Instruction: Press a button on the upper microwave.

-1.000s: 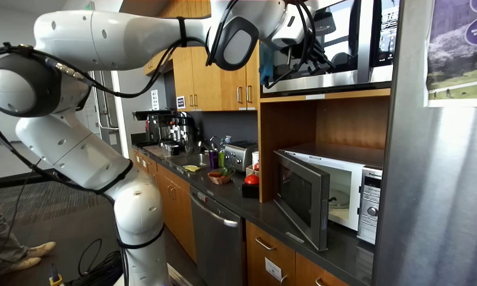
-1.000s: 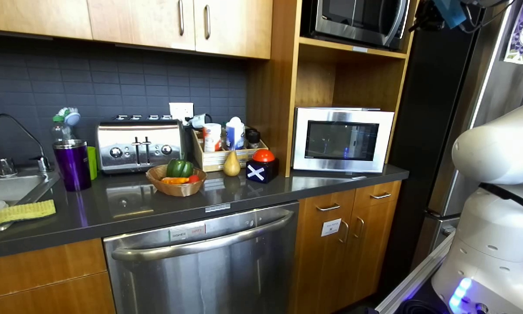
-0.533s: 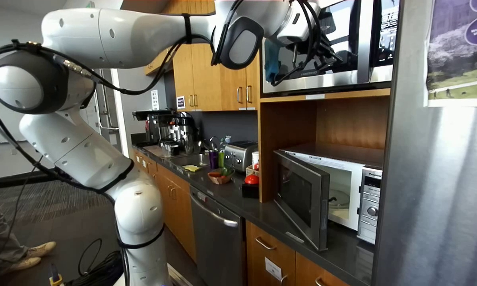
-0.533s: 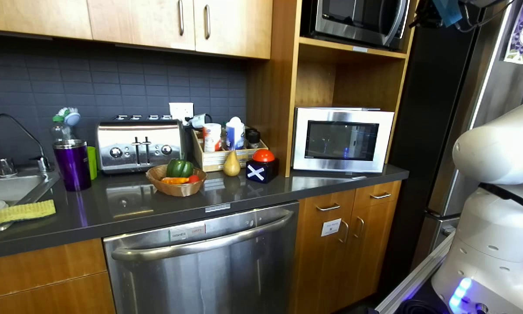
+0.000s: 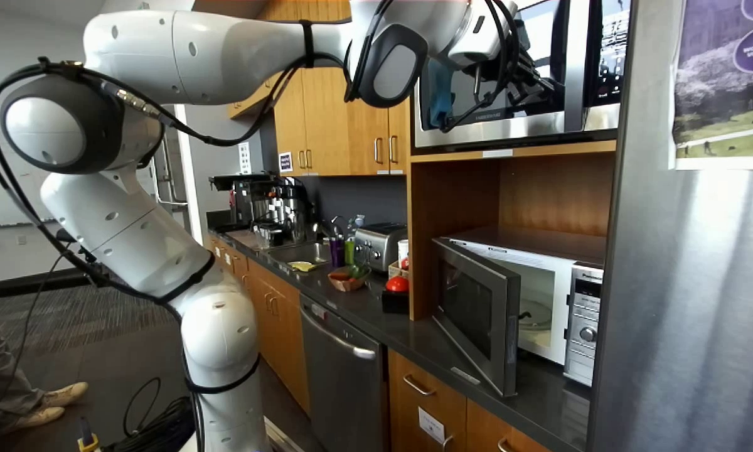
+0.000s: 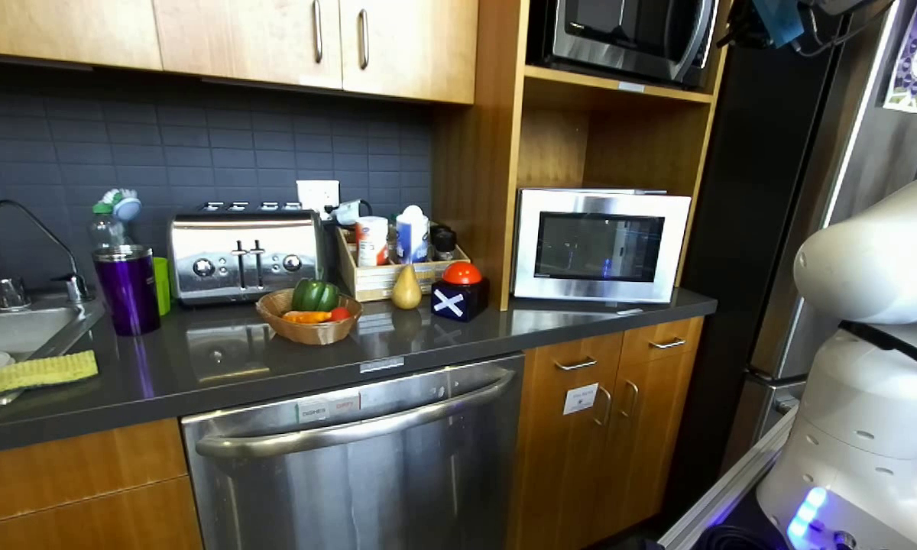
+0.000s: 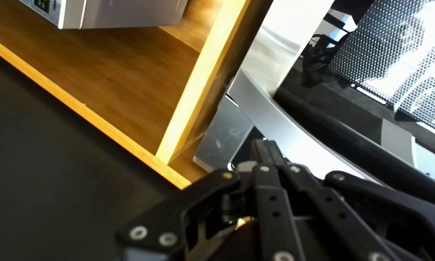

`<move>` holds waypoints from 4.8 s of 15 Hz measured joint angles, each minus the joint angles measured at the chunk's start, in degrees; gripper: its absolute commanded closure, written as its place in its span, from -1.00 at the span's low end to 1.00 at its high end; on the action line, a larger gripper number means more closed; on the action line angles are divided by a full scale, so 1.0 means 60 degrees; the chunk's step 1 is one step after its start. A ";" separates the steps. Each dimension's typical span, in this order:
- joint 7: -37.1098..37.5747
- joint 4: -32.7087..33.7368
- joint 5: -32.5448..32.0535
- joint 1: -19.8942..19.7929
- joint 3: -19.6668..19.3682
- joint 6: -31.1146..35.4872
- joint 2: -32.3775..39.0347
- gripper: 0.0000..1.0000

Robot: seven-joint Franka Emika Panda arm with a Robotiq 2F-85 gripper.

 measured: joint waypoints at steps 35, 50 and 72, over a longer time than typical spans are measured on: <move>-0.0086 0.2104 0.0822 0.0875 -0.1048 0.0111 0.1866 0.98; -0.0089 0.2106 0.0822 0.0875 -0.1049 0.0111 0.1868 0.98; -0.0257 0.1957 0.0823 0.0975 -0.0954 0.0434 0.1942 1.00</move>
